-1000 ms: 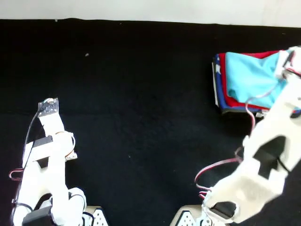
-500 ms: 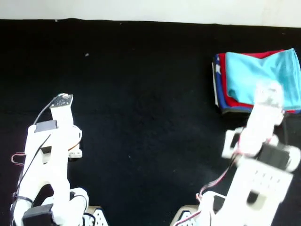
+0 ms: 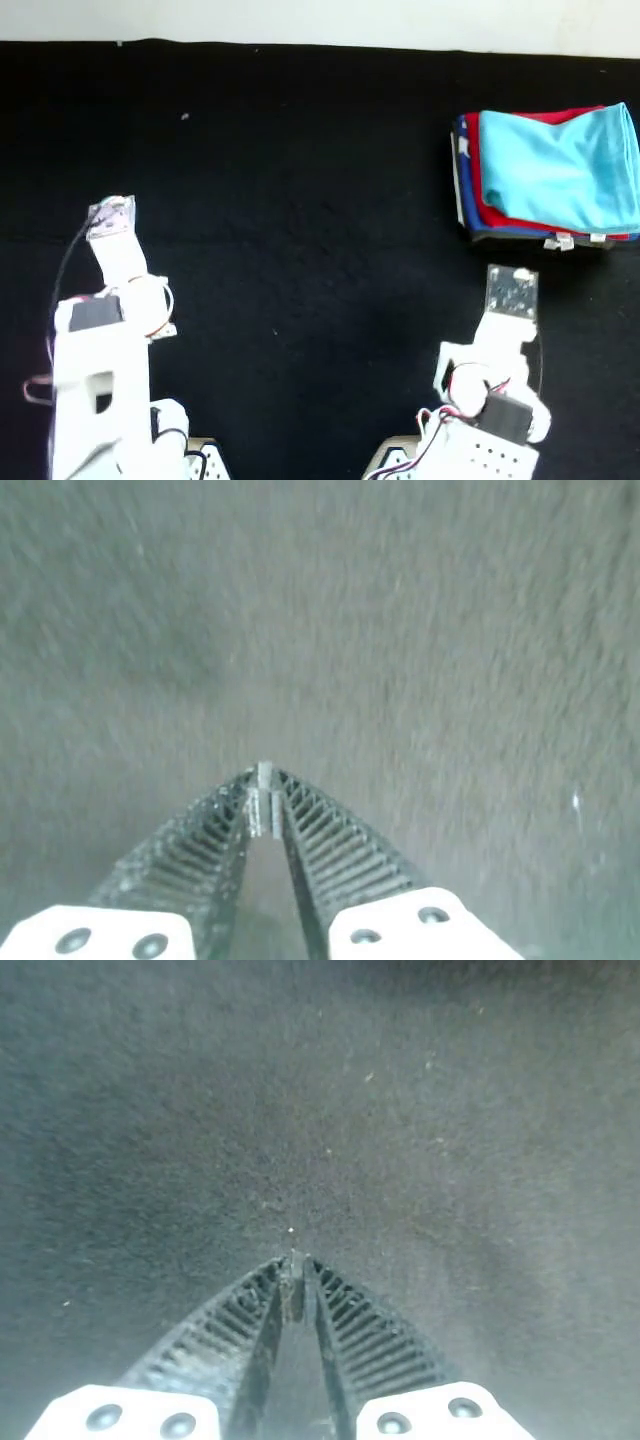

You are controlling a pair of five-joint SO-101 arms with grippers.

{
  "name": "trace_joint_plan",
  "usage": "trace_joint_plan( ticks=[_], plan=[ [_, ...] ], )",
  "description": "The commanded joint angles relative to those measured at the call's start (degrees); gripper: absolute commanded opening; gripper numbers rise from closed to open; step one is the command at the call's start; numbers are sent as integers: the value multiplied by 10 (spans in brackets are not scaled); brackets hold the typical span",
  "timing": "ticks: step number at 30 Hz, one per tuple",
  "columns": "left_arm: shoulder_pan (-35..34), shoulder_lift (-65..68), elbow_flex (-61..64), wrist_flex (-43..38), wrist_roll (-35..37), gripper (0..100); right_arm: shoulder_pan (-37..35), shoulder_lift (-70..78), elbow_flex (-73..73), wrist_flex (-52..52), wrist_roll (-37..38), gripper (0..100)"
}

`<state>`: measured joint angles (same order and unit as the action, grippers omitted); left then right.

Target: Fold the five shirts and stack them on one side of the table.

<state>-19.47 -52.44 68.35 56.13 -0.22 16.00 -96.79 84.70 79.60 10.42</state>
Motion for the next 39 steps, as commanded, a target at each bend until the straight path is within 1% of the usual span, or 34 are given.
trace_joint_plan(
  ticks=[1,5,8,11,13,18,23,24,39],
  plan=[
    [16,-74,74,-77,3,9,-6,-80,58,-11,-6,16],
    [52,-151,208,-118,3,9,-7,-74,65,-17,-6,16],
    [69,-220,242,-104,4,9,-7,-73,85,-49,-4,16],
    [81,-284,257,-37,4,9,-7,-73,158,-96,-4,16],
    [89,-328,276,-11,4,10,-6,-66,197,-121,-4,16],
    [87,-444,292,59,4,10,-6,-66,186,-119,-6,16],
    [87,-511,288,202,4,11,-6,-71,186,-92,-4,16],
    [87,-516,288,212,4,10,-6,-71,186,-92,-4,16],
    [87,-512,288,209,4,10,-6,-71,185,-92,-4,16]
  ],
)
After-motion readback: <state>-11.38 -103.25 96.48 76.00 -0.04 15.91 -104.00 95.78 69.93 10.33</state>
